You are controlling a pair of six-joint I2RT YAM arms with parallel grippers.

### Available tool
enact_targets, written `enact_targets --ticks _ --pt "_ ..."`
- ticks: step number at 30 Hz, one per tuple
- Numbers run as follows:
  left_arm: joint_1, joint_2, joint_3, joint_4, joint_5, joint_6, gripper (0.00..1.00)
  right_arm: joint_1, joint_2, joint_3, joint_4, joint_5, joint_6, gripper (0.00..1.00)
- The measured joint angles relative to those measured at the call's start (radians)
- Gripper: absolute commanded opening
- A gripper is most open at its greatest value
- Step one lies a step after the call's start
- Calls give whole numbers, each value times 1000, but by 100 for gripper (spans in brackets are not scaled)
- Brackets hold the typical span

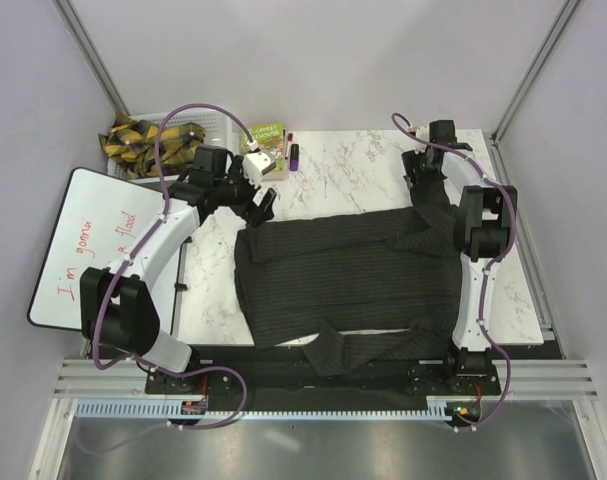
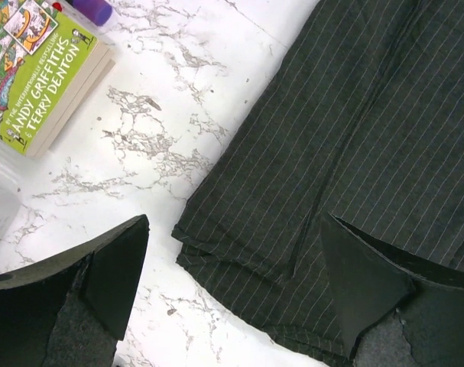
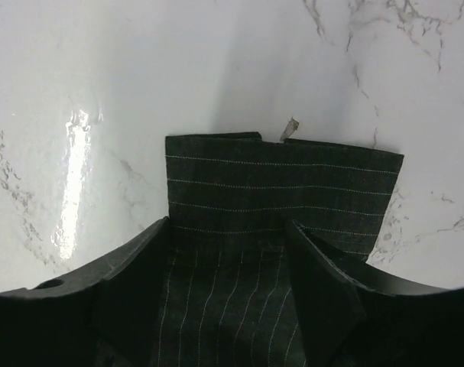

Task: Fold and stack the long sleeve shirts
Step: Fold the shirt

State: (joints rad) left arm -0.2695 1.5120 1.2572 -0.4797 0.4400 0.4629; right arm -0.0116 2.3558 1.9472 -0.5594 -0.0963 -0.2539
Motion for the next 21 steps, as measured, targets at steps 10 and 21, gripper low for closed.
enact_targets --ticks 10,21 --pt "51 -13 8 -3 16 -58 99 -2 2 0 11 -50 2 0" --pt "105 -226 93 -18 348 -51 100 -37 -407 32 -397 -605 -370 0"
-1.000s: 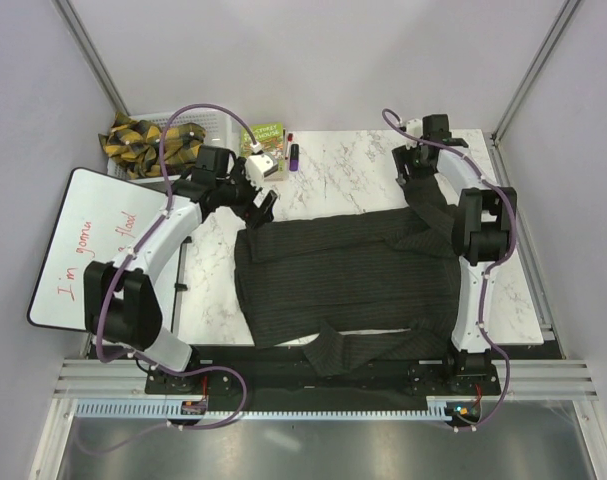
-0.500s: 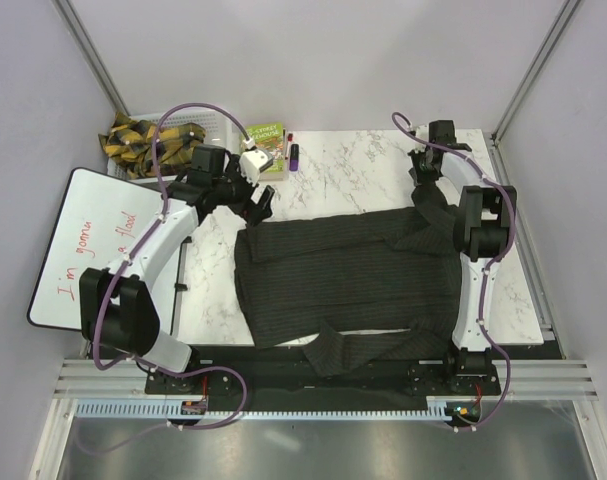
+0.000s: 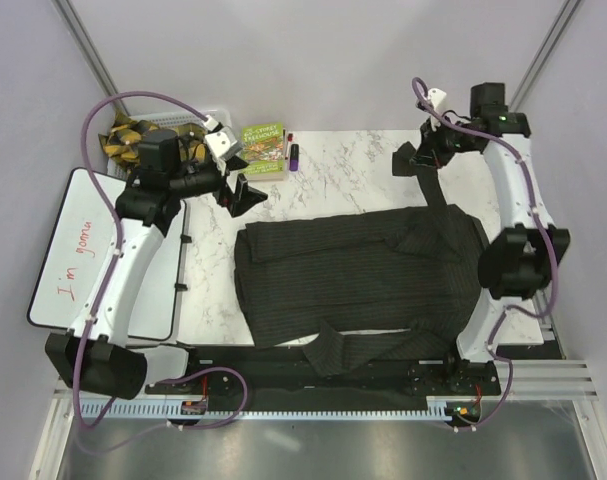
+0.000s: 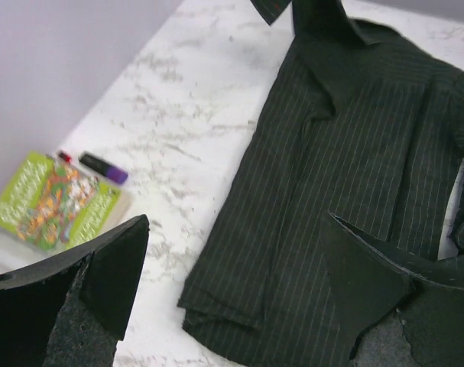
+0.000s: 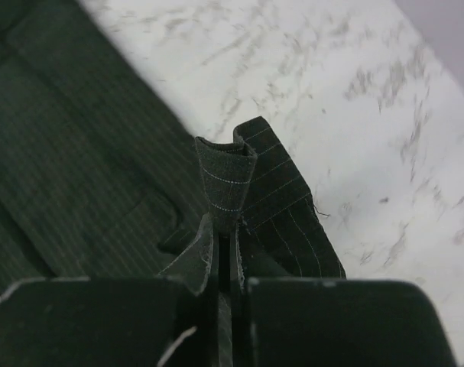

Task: Fold and stack the long sleeve shirts
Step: Fold the shirt

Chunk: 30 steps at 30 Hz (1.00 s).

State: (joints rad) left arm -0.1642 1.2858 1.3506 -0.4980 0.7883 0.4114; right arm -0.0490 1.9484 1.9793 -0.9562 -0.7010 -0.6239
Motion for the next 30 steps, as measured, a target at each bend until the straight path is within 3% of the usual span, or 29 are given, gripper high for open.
enact_targets --ticks 6,10,14,19,25,30 --pt "-46 -69 32 18 107 96 96 11 -313 -162 -255 -187 -391 0" --pt "-256 -79 -42 93 51 211 98 21 -375 -325 -336 -233 -551 0" --pt "-446 -97 -277 304 -45 324 98 34 -431 -469 -365 -249 -670 0" --pt "-532 16 -438 593 -90 506 98 84 -536 -534 -384 -254 -752 0" --pt "-597 239 -486 964 -143 629 98 109 -595 -582 -392 -259 -813 0" --pt "-653 338 -479 1138 -164 664 93 119 -594 -602 -391 -260 -832 0"
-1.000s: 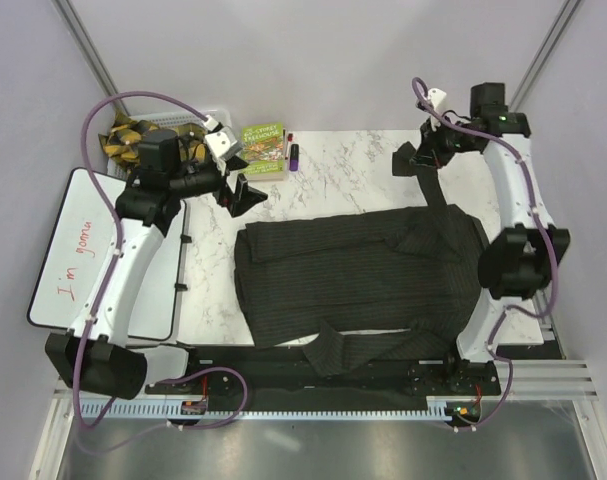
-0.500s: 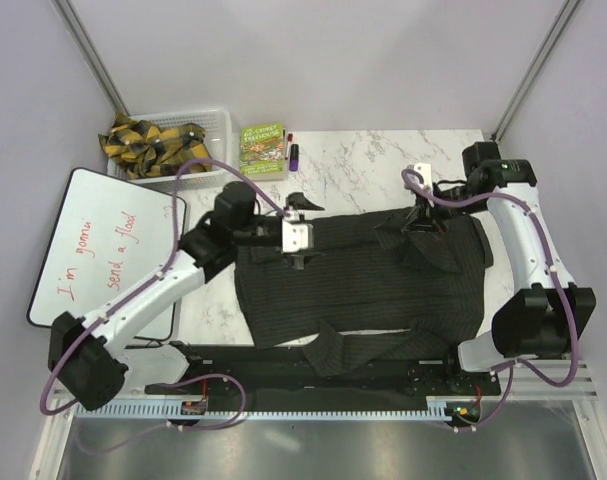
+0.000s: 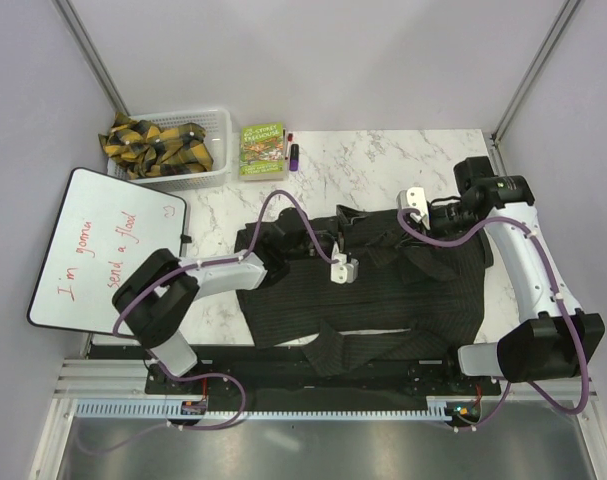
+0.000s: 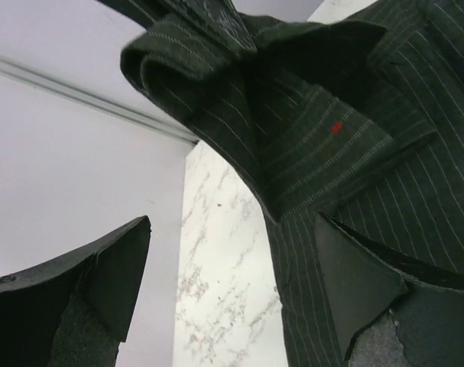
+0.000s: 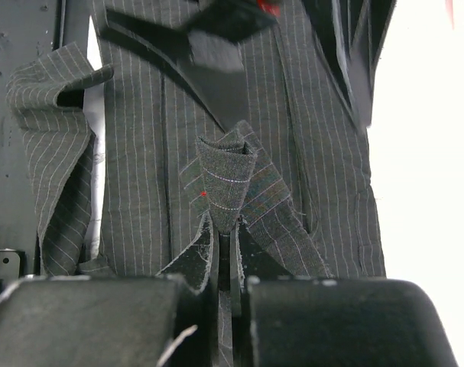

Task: Fold and stack the long sleeve shirts
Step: Fold the shirt

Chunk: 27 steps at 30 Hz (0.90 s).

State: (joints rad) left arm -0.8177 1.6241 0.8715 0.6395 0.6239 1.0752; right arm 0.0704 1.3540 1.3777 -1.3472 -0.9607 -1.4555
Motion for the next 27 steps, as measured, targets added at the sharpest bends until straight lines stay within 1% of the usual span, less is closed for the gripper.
enact_targets --ticks 1,3,6,7,9,10,14,20,22,23,24,26,27 --pt "-11 18 9 24 -7 5 90 1 0 -3 0 0 -2 0" --pt "-31 50 29 66 -25 12 86 5 -1 -16 0 1 -15 0" --pt "-51 68 44 102 -40 13 75 6 -1 -32 -1 5 -28 0" --pt "-56 68 44 113 -44 13 70 6 -1 -37 0 8 -34 0" --pt "-65 66 44 130 -46 13 66 6 -2 -42 0 9 -40 0" --pt "-67 66 44 134 -46 13 66 6 -2 -42 0 9 -42 0" --pt "-82 43 23 132 -47 13 72 6 -2 -40 0 10 -44 0" --pt "-88 26 -13 119 -47 20 73 6 -2 -30 0 10 -44 0" --pt "-88 26 -14 117 -47 20 61 6 -2 -30 0 10 -44 0" --pt "-88 26 -14 116 -47 19 53 6 -2 -30 0 10 -44 0" --pt "-88 26 -14 115 -48 16 39 6 -2 -30 0 10 -45 0" --pt "-89 26 -10 101 -51 6 24 6 -2 -30 0 11 -49 0" --pt "-90 26 -8 94 -53 0 10 6 -3 -30 0 11 -53 0"
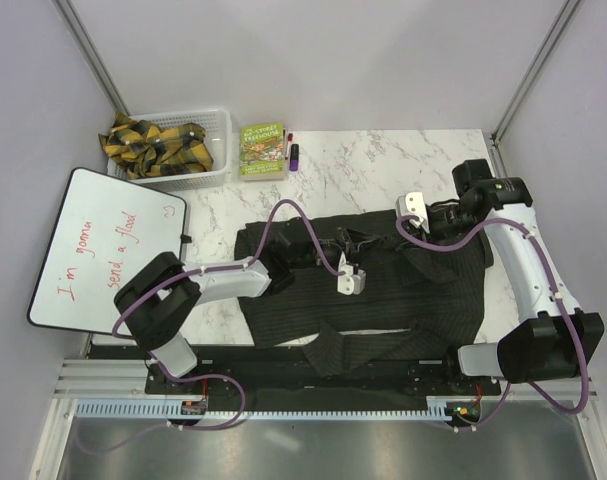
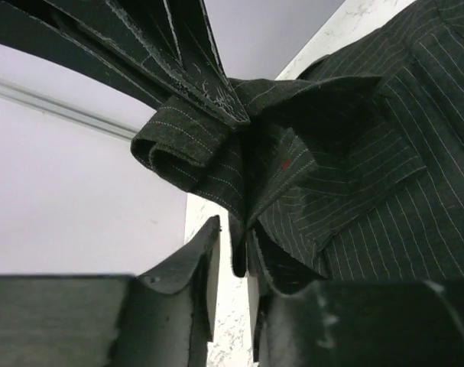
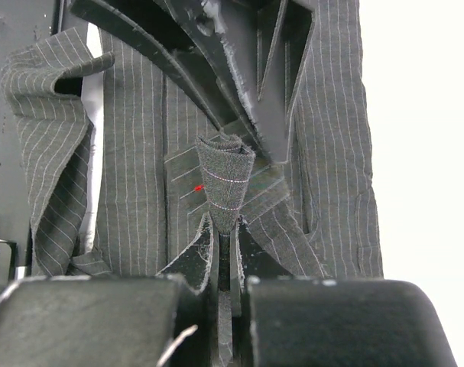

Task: Fold and stack the long sleeve shirts
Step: Fold the shirt

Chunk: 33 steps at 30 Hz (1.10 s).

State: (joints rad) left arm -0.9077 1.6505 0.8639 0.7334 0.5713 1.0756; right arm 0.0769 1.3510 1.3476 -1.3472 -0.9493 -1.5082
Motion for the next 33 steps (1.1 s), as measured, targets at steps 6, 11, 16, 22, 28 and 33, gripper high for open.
enact_targets --ticks 6,11,16,22,28,33 --pt "-35 -69 27 -172 -22 -33 2 0 -13 0 0 0 3 68" --pt "-96 -195 76 -445 -12 -35 2 -7 -11 32 -4 1 111 98" --pt "-134 -266 192 -786 21 -34 2 -127 5 98 0 -58 236 96" --pt "-281 -311 225 -1071 59 -37 2 -192 171 146 8 -72 367 69" --pt "-404 -311 234 -1189 57 -44 2 -203 365 147 33 -54 467 55" --pt "-428 -300 270 -1219 12 -74 2 -207 435 125 174 24 591 50"
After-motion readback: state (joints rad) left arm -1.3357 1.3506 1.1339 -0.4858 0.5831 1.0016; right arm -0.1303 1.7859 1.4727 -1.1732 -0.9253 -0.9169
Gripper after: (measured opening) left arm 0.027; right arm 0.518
